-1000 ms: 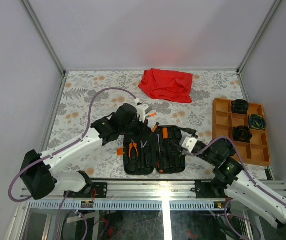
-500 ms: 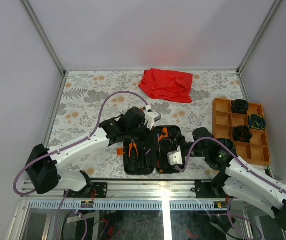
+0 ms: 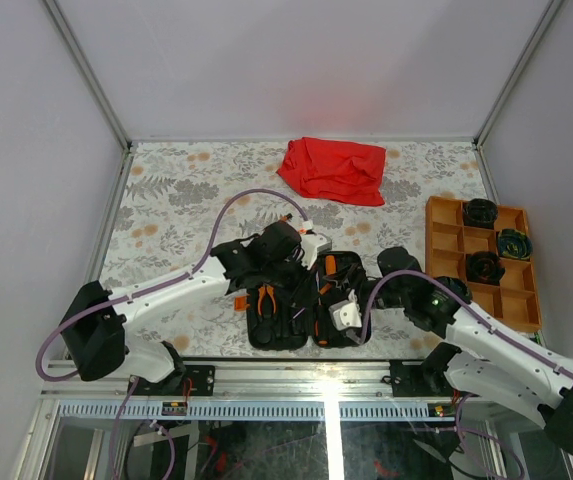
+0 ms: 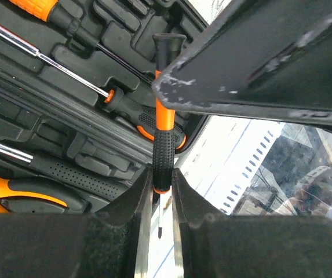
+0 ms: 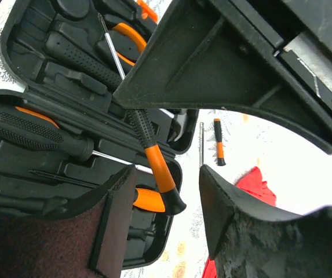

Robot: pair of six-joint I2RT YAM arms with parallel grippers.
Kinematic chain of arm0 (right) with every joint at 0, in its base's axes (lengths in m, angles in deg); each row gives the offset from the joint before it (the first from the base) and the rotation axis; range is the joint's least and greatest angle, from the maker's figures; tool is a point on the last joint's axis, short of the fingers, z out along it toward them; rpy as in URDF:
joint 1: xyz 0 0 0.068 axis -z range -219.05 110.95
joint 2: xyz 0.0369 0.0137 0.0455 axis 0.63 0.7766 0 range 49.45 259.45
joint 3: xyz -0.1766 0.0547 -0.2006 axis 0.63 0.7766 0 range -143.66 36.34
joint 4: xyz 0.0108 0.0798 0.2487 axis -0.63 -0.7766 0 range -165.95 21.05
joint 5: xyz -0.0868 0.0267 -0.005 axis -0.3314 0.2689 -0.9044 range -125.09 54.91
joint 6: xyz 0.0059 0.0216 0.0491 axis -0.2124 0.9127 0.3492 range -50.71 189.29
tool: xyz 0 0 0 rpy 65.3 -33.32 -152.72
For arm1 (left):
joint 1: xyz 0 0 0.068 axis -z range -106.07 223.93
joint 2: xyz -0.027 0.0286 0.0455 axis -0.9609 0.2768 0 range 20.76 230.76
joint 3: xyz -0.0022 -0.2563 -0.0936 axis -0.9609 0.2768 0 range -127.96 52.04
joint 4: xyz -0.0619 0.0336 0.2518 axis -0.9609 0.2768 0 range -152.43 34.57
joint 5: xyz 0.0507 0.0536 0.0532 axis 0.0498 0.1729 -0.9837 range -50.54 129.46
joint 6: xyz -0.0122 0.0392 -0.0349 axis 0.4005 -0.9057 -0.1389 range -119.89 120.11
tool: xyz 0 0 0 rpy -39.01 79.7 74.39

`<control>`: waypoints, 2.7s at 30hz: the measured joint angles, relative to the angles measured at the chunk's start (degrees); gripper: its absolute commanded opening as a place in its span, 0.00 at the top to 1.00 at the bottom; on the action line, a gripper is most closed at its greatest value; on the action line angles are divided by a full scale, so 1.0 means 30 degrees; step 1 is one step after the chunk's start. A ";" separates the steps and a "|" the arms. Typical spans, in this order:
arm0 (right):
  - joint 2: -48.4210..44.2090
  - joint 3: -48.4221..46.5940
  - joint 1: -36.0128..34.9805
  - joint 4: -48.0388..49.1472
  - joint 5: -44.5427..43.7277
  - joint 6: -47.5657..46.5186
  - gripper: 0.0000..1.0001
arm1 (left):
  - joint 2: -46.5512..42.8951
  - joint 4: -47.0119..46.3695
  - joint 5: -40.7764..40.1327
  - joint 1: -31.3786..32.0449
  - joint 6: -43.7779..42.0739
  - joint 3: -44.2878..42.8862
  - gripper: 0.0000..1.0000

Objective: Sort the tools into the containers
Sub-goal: Pick up the screwdriver from the center of the board.

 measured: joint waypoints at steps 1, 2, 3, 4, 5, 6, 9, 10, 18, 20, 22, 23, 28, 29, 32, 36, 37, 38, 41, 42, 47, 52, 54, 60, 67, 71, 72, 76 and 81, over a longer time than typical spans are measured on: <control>0.0306 -0.0335 0.0000 -0.0619 -0.0022 -0.0219 0.48 | 0.0000 0.0029 0.0000 0.0058 -0.0007 0.0000 1.00; 0.0714 -0.0670 -0.0007 -0.0998 -0.0036 -0.0437 0.49 | 0.0000 0.0044 0.0022 0.0095 -0.0015 0.0000 1.00; 0.1042 -0.0896 -0.0015 -0.1246 -0.0073 -0.0597 0.50 | 0.0000 0.0058 0.0066 0.0117 -0.0044 0.0000 1.00; 0.1348 -0.1064 -0.0015 -0.1428 -0.0087 -0.0736 0.51 | 0.0000 0.0066 0.0109 0.0146 -0.0095 0.0000 1.00; 0.1515 -0.1144 -0.0015 -0.1545 -0.0087 -0.0831 0.52 | 0.0000 0.0066 0.0138 0.0175 -0.0146 0.0000 1.00; 0.1676 -0.1180 -0.0015 -0.1705 -0.0095 -0.0947 0.53 | 0.0015 0.0087 0.0160 0.0211 -0.0182 0.0000 1.00; 0.1982 -0.1180 -0.0087 -0.2084 -0.0095 -0.1173 0.56 | 0.0095 0.0219 0.0240 0.0328 -0.0291 -0.0015 0.99; 0.2076 -0.1180 -0.0117 -0.2178 -0.0102 -0.1246 0.59 | 0.0131 0.0255 0.0270 0.0357 -0.0306 -0.0022 0.99; 0.2565 -0.1158 -0.0364 -0.2659 -0.0211 -0.1515 0.94 | 0.0233 0.0670 0.0226 0.0444 -0.0452 -0.0160 0.88; 0.2463 -0.1144 -0.0372 -0.2645 -0.0335 -0.1319 0.99 | 0.0226 0.0685 0.0109 0.0466 -0.0503 -0.0219 0.77; 0.2149 -0.1013 -0.0379 -0.2477 -0.0532 -0.0976 1.00 | 0.0131 0.0619 -0.0044 0.0466 -0.0503 -0.0226 0.66; 0.1931 -0.0867 -0.0386 -0.2178 -0.0612 -0.0714 1.00 | 0.0022 0.0619 -0.0168 0.0466 -0.0481 -0.0226 0.59; 0.0546 -0.0153 -0.0393 -0.0889 -0.1268 0.1137 1.00 | -0.1457 0.0321 -0.1384 0.0474 -0.0051 -0.0204 0.35; 0.0284 0.0015 -0.0393 -0.0597 -0.1428 0.1705 1.00 | -0.1960 0.0058 -0.1792 0.0474 0.0189 -0.0175 0.33; -0.0736 0.0933 -0.0401 0.1042 -0.2113 0.4663 1.00 | -0.3548 -0.1049 -0.2914 0.0393 0.0998 0.0007 0.30; -0.1705 0.2572 -0.0408 0.4167 -0.3344 0.9581 1.00 | -0.5530 -0.2747 -0.4656 -0.0051 0.2543 0.0525 0.28; -0.1836 0.2958 -0.0415 0.4925 -0.3621 1.0739 1.00 | -0.5756 -0.2929 -0.4954 -0.0226 0.2761 0.0619 0.27; -0.1989 0.3497 -0.0415 0.5960 -0.4014 1.2342 1.00 | -0.6164 -0.3453 -0.5610 -0.0364 0.3257 0.0918 0.27; -0.2084 0.4495 -0.0415 0.8153 -0.5544 1.6815 1.00 | -0.7395 -0.4750 -0.7264 -0.0656 0.4634 0.2266 0.27; -0.2018 0.4619 -0.0423 0.8604 -0.6375 1.8651 1.00 | -0.7781 -0.5056 -0.7759 -0.0692 0.5027 0.2769 0.27; -0.0641 0.3636 -0.0423 0.8888 -0.9449 2.6090 1.00 | -0.8320 -0.5785 -0.9267 -0.0801 0.6681 0.3883 0.27; 0.0984 0.2302 -0.0430 0.8684 -0.9639 2.8997 1.00 | -0.8298 -0.6186 -0.9610 -0.0801 0.7322 0.3949 0.26; 0.1399 0.1574 -0.0430 0.8109 -0.9653 2.9769 1.00 | -0.8269 -0.6266 -0.9690 -0.0801 0.7446 0.3942 0.27; 0.2084 -0.0087 -0.0430 0.7220 -0.9697 3.1117 1.00 | -0.8182 -0.6280 -0.9770 -0.0801 0.7621 0.3942 0.26; 0.2076 0.0357 -0.0430 0.7766 -0.9938 3.2917 1.00 | -0.8123 -0.6426 -0.9785 -0.0801 0.7817 0.3942 0.26; 0.1719 0.0561 -0.0408 0.7796 -1.0309 3.3390 1.00 | -0.8123 -0.6535 -0.9777 -0.0801 0.7905 0.3942 0.26; 0.1588 0.0605 -0.0401 0.7752 -1.0440 3.3485 1.00 | -0.8123 -0.6557 -0.9777 -0.0801 0.7912 0.3942 0.26; 0.1180 0.0627 -0.0386 0.7723 -1.0710 3.3966 1.00 | -0.8123 -0.6586 -0.9777 -0.0801 0.7963 0.3942 0.26; 0.0918 0.0729 -0.0372 0.8189 -1.0637 3.5139 1.00 | -0.8123 -0.6951 -0.9755 -0.0801 0.8189 0.3942 0.26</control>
